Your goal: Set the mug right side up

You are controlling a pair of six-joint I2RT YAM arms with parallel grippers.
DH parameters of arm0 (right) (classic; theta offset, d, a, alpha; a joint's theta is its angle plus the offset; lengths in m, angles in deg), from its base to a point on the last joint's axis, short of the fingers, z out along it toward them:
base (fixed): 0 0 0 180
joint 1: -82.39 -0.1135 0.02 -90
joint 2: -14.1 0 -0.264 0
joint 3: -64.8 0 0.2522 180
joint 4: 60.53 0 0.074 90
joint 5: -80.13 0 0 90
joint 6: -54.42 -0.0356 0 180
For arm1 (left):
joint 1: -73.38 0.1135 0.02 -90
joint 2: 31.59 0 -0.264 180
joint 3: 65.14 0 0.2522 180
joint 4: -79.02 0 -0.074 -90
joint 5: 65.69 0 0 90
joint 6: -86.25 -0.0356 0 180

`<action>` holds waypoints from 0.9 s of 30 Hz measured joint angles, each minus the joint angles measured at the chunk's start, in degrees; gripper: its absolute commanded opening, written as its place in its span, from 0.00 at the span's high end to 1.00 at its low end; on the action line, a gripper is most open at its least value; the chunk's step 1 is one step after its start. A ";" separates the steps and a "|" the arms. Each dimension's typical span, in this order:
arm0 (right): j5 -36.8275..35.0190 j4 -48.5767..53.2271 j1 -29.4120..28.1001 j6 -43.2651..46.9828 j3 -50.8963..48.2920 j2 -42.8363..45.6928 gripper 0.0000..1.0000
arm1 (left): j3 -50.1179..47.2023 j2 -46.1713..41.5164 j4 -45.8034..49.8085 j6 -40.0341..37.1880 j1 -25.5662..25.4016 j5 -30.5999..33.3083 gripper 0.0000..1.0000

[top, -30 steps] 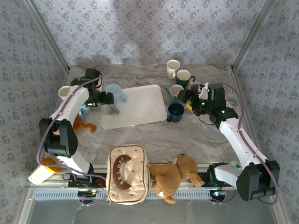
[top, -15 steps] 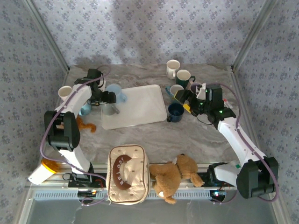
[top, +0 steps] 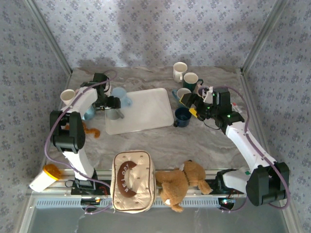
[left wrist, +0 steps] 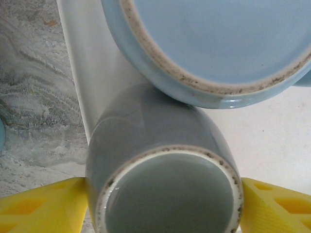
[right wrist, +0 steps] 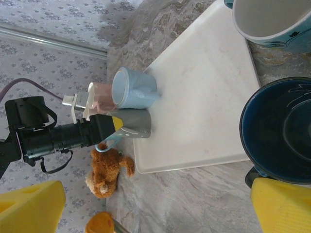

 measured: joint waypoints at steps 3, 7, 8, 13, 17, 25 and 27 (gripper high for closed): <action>0.00 -0.20 -0.11 -0.39 0.00 0.00 0.00 | 0.00 0.00 -0.31 -0.15 0.00 -0.17 0.32; -0.02 -0.52 -0.22 -0.87 0.00 -0.31 0.00 | 0.00 0.00 -0.63 -0.46 0.00 -0.22 0.36; -0.02 -0.55 -0.24 -0.92 0.00 -0.42 0.00 | 0.00 0.00 -0.66 -0.50 0.00 -0.22 0.37; -0.04 -0.57 -0.37 -1.49 0.00 -0.68 0.00 | 0.00 -0.07 -0.76 -0.52 0.02 -0.63 0.40; -0.04 -0.61 -0.42 -1.95 0.00 -0.74 0.00 | 0.00 -0.15 -0.61 -0.44 0.04 -0.87 0.40; -0.11 -0.98 -0.66 -1.99 0.00 -0.74 0.01 | 0.39 -1.22 3.65 0.68 0.04 -2.62 0.41; -0.26 -1.22 -0.87 -1.92 -0.17 -0.74 0.01 | 0.39 -2.03 5.49 1.25 0.04 -3.30 0.41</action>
